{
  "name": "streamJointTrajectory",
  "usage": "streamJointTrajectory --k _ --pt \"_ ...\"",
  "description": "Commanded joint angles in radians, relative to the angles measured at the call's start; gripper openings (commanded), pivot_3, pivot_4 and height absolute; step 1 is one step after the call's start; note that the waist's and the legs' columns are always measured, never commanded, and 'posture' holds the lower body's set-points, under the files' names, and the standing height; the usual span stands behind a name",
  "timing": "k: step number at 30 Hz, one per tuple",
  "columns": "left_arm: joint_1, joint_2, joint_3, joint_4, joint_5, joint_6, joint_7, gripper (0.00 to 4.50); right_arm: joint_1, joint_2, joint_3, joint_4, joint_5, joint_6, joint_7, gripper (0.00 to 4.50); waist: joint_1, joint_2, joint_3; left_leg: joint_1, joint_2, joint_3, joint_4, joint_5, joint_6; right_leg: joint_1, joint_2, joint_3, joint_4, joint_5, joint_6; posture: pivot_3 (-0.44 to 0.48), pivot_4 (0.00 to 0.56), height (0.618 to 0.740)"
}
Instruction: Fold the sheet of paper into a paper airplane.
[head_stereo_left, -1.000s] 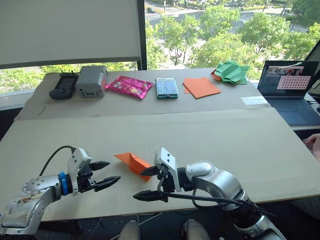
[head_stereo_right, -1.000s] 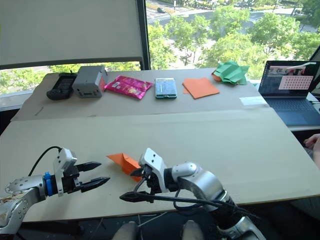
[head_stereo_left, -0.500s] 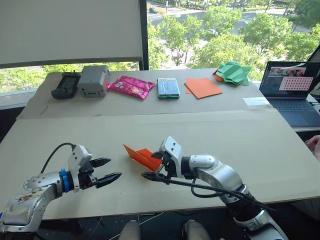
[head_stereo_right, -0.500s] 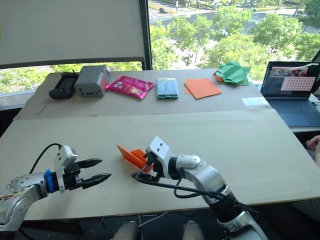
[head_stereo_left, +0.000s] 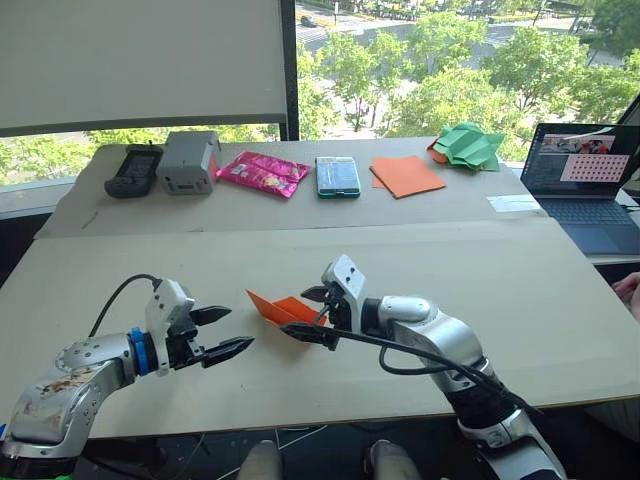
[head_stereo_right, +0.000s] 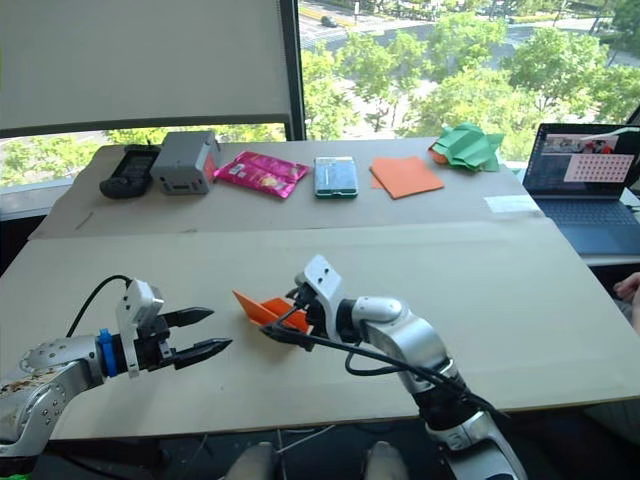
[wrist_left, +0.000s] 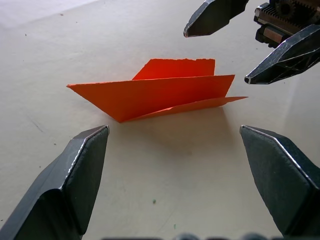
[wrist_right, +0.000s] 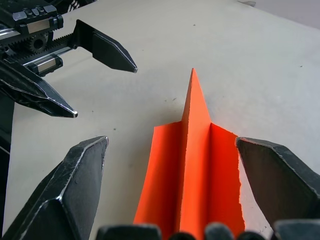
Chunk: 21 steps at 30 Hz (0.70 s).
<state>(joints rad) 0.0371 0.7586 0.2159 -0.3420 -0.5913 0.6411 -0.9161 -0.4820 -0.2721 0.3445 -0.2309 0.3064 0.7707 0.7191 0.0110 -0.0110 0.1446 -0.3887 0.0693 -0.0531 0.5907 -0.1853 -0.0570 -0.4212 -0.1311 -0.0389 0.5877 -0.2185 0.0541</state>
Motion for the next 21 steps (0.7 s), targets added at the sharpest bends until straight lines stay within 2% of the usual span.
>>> streamJointTrajectory --k 1,3,4,9,16,17,21 --pt "-0.006 0.002 0.013 -0.031 -0.018 0.003 0.008 4.46 -0.015 -0.017 0.018 -0.044 -0.016 -0.016 -0.001 4.50 0.000 0.000 0.000 0.000 0.000 0.000 0.000 0.000 0.000 0.000 0.000 0.000 0.001 0.000 0.000 0.000 0.150 0.706" --pt "-0.002 0.008 0.010 -0.032 -0.013 0.003 0.007 4.46 -0.012 -0.020 0.028 -0.045 -0.026 -0.021 -0.008 4.50 0.000 0.000 0.000 0.000 0.000 0.000 0.000 0.000 0.000 0.000 0.000 0.000 0.002 0.000 0.000 0.000 0.150 0.706" --pt "-0.002 0.009 0.011 -0.034 -0.017 0.008 0.006 4.49 -0.010 -0.024 0.040 -0.051 -0.038 -0.031 -0.010 4.26 -0.001 0.000 0.000 0.001 0.000 0.000 0.000 0.000 0.000 0.000 0.000 0.000 0.003 0.000 0.000 0.000 0.150 0.706" --pt "-0.001 0.010 0.016 -0.029 -0.018 0.009 0.001 4.50 -0.002 -0.032 0.070 -0.061 -0.079 -0.058 -0.023 2.67 -0.002 0.000 0.000 0.001 0.000 -0.001 0.000 0.000 0.000 0.000 0.000 0.000 0.005 0.000 0.000 0.000 0.150 0.706" --pt "0.008 0.011 0.018 -0.023 -0.017 0.003 -0.007 4.50 0.011 -0.043 0.110 -0.049 -0.129 -0.091 -0.032 0.17 -0.001 -0.002 -0.001 0.001 0.000 -0.001 0.000 0.000 0.000 0.000 0.000 0.000 0.005 0.000 0.000 0.000 0.150 0.706" --pt "0.010 0.010 0.018 -0.020 -0.014 -0.001 -0.009 4.50 0.015 -0.043 0.117 -0.043 -0.138 -0.095 -0.034 0.03 -0.001 -0.002 -0.001 0.001 0.000 -0.001 0.000 0.000 0.000 0.000 0.000 0.000 0.005 0.000 0.000 0.000 0.150 0.706" --pt "0.014 0.009 0.017 -0.025 -0.014 0.000 -0.009 4.50 0.024 -0.043 0.132 -0.039 -0.159 -0.105 -0.041 0.03 -0.002 -0.002 -0.001 0.001 0.000 -0.001 0.000 0.000 0.000 0.000 0.000 0.000 0.005 0.000 0.000 0.000 0.150 0.706"
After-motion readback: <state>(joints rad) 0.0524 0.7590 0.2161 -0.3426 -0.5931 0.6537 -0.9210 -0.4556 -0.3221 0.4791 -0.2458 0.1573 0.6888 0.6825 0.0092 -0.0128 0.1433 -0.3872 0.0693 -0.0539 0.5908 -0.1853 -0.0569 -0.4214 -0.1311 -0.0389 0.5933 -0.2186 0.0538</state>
